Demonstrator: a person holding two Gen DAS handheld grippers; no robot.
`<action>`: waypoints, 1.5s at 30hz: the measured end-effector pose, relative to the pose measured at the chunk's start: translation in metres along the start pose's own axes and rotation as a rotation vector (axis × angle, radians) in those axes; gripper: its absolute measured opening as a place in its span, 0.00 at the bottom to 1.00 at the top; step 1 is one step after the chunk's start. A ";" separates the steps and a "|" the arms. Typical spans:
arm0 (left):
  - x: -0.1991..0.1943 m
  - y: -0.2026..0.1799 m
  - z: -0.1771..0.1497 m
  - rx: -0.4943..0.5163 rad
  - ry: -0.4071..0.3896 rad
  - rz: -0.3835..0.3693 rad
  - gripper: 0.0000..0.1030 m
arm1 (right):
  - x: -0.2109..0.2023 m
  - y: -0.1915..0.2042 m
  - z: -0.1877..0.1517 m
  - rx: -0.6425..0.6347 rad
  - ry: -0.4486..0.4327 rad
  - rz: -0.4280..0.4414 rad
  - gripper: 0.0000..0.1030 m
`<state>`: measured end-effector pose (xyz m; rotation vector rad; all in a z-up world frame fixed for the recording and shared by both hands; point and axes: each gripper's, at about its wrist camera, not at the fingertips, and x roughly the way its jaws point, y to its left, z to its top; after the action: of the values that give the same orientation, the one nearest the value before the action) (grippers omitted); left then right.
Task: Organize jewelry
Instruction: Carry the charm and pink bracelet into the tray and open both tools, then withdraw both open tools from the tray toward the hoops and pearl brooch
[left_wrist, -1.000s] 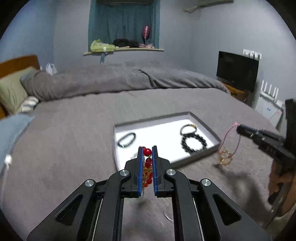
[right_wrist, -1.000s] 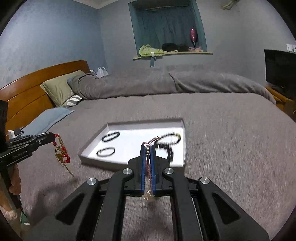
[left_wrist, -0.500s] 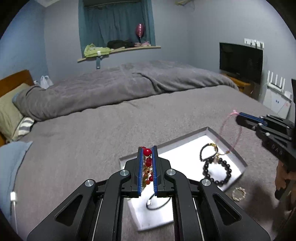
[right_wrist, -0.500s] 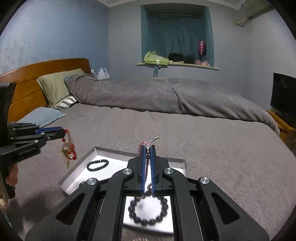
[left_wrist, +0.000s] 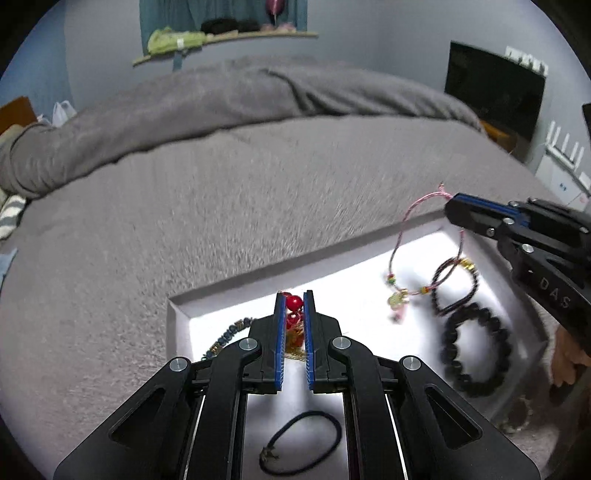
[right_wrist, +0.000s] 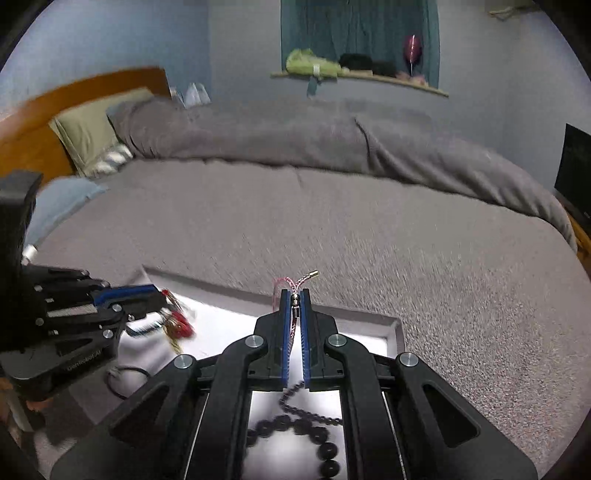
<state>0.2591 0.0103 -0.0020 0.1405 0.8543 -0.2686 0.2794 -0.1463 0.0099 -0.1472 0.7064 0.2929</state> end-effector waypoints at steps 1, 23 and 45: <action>0.004 0.000 -0.001 0.001 0.011 -0.003 0.10 | 0.007 0.001 -0.001 -0.007 0.038 -0.008 0.05; -0.010 -0.009 -0.020 0.006 -0.044 0.023 0.44 | 0.004 -0.007 -0.012 0.069 0.097 -0.042 0.46; -0.171 -0.047 -0.112 -0.124 -0.298 0.120 0.93 | -0.180 -0.012 -0.099 0.186 -0.123 -0.070 0.94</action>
<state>0.0572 0.0218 0.0547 0.0341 0.5619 -0.1195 0.0918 -0.2192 0.0539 0.0226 0.6020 0.1669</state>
